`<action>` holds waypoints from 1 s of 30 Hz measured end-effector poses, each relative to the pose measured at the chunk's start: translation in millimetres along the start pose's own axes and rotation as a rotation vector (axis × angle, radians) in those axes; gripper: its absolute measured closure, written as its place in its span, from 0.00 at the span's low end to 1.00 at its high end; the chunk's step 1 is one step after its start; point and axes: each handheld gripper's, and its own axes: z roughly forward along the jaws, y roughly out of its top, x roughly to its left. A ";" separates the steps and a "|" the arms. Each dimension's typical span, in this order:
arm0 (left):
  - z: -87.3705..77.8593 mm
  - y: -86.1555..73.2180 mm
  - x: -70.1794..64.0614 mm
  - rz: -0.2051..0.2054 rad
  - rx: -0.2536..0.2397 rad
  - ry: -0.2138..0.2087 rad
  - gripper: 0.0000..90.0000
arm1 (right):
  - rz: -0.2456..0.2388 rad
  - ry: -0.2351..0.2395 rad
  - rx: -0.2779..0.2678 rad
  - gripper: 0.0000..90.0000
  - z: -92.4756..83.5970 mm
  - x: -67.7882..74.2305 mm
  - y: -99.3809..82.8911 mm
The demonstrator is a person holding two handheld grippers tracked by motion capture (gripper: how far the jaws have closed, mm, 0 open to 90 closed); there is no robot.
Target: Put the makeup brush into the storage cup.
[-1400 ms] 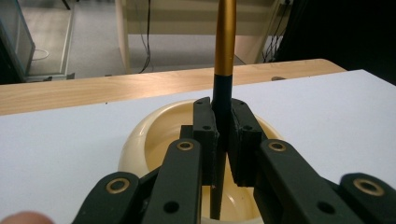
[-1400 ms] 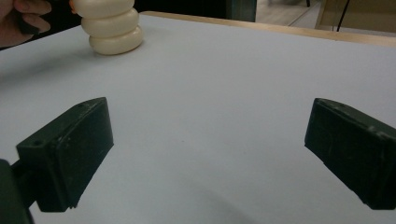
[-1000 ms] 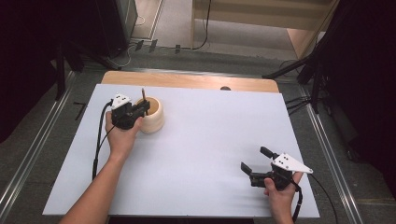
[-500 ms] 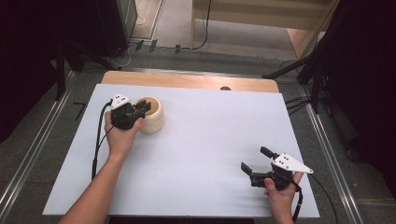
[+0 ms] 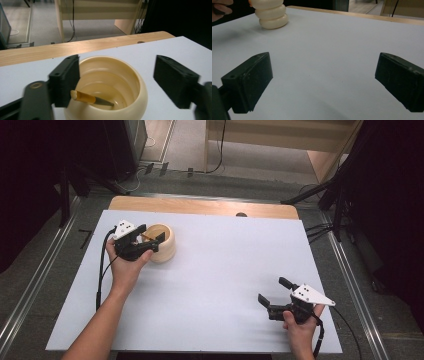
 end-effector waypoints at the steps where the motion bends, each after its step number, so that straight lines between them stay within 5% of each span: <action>1: -1.0 0.1 -0.5 0.003 -0.001 -0.011 0.18 | 0.000 0.000 -0.001 0.02 0.0 0.0 0.0; 8: -14.4 -1.4 0.3 0.007 -0.044 -0.020 0.00 | 0.003 0.001 -0.004 0.02 -0.3 0.1 0.2; 30: -49.6 -27.3 -1.1 0.045 -0.065 0.013 0.00 | 0.001 -0.001 -0.005 0.02 -0.5 1.4 0.9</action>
